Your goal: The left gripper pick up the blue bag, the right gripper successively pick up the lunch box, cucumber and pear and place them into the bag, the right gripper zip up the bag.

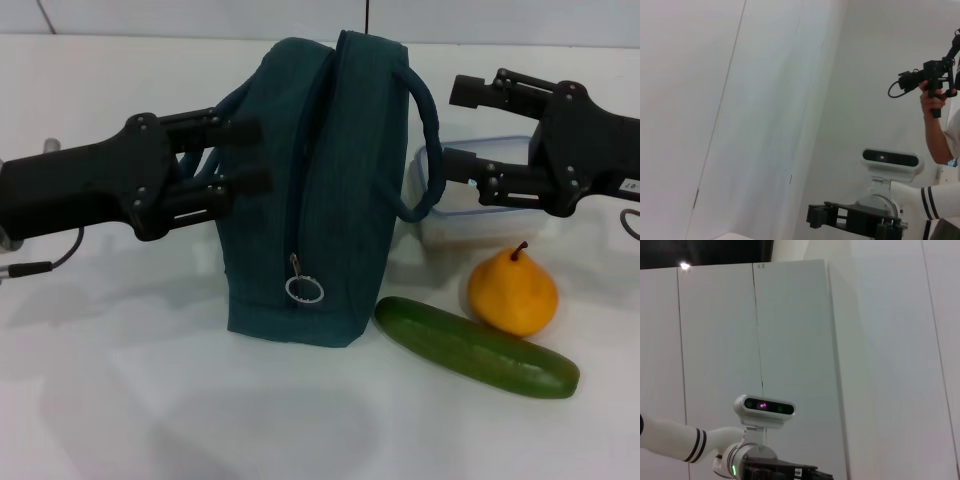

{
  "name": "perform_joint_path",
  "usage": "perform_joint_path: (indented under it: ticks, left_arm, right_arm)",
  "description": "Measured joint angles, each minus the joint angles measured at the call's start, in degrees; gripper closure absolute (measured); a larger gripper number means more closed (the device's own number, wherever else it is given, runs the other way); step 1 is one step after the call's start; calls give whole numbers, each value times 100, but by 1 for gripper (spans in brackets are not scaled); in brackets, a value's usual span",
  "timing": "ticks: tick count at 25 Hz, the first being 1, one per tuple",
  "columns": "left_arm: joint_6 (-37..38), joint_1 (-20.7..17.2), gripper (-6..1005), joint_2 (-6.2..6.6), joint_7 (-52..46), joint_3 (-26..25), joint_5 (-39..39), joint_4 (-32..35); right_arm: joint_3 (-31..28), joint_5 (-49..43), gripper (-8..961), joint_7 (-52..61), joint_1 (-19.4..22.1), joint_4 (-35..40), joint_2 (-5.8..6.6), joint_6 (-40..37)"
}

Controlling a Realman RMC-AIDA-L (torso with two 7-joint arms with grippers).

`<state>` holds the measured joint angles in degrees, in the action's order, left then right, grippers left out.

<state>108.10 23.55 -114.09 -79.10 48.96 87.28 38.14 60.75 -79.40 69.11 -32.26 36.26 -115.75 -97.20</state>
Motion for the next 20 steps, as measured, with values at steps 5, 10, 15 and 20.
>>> perform_joint_path:
  ticks: [5,10,15,20]
  left_arm:
    - [0,-13,404,-14,0,0,0,0]
    - [1,-17,405,-20,0,0,0,0]
    - [1,1,404,-19,-1,0,0,0]
    - [-181,112,405,16,-723,1,65,268]
  right_arm:
    - [7,-18,170,6,1,-3,0,0]
    - [35,-28,170,6,1,-7,0,-1]
    - [81,-37,170,6,-13,-58,8,4]
    - [88,-41,170,7,-4,-67,21,14]
